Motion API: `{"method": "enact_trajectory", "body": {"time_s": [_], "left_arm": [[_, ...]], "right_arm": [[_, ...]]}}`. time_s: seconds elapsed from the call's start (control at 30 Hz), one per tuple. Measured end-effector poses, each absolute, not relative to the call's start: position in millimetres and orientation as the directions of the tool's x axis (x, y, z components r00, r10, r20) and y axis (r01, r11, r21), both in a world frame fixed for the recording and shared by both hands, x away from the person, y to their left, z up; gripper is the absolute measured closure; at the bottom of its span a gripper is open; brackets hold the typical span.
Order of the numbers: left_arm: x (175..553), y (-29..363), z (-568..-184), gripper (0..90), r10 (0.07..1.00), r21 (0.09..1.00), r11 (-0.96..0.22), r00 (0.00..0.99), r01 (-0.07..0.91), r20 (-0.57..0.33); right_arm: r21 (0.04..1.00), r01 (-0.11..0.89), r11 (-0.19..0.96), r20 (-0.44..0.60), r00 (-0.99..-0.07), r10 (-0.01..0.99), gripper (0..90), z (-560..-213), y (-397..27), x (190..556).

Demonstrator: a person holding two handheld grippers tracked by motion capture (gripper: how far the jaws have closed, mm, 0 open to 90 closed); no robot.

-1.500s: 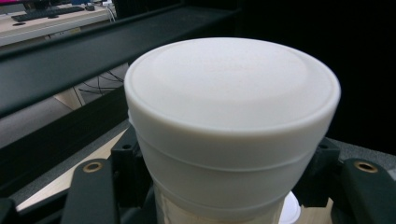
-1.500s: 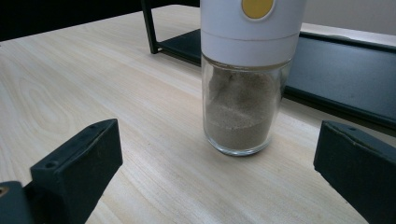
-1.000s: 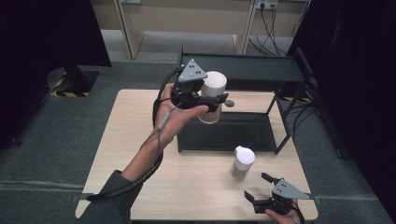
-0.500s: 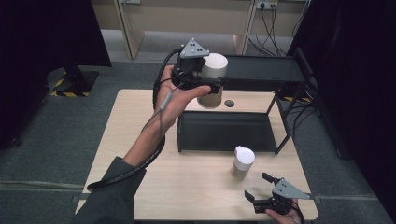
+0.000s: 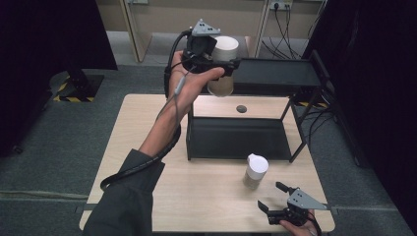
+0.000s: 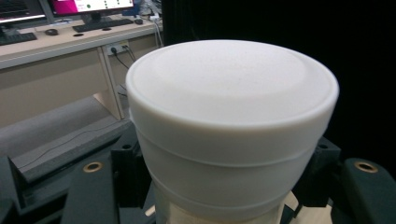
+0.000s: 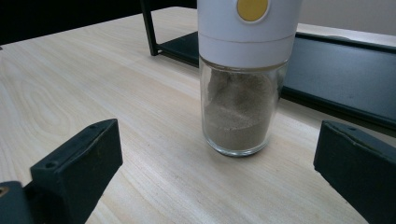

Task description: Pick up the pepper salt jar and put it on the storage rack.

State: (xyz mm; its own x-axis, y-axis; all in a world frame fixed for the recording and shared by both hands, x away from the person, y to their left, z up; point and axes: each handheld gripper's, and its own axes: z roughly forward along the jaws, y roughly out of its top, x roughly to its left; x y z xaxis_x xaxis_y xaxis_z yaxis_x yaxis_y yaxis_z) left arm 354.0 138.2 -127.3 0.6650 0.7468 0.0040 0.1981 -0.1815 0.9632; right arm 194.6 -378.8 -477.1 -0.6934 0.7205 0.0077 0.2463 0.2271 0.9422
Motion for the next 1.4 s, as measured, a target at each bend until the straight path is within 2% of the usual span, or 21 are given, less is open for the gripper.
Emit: {"method": "enact_trajectory", "body": {"time_s": [0.93,1.4], "left_arm": [[399.6,96.9,-137.1,34.5,0.878,0.968,-0.134,0.478,0.214,0.016],[411.3,92.3,-152.7,34.4,0.892,0.972,-0.103,0.453,0.211,-0.004]], "right_arm": [[0.945,0.243,0.22,0.014,-0.7,0.714,1.6,-477.7,-382.1,195.5],[0.946,0.243,0.215,0.018,-0.702,0.712,1.6,-477.7,-383.1,195.5]]}}
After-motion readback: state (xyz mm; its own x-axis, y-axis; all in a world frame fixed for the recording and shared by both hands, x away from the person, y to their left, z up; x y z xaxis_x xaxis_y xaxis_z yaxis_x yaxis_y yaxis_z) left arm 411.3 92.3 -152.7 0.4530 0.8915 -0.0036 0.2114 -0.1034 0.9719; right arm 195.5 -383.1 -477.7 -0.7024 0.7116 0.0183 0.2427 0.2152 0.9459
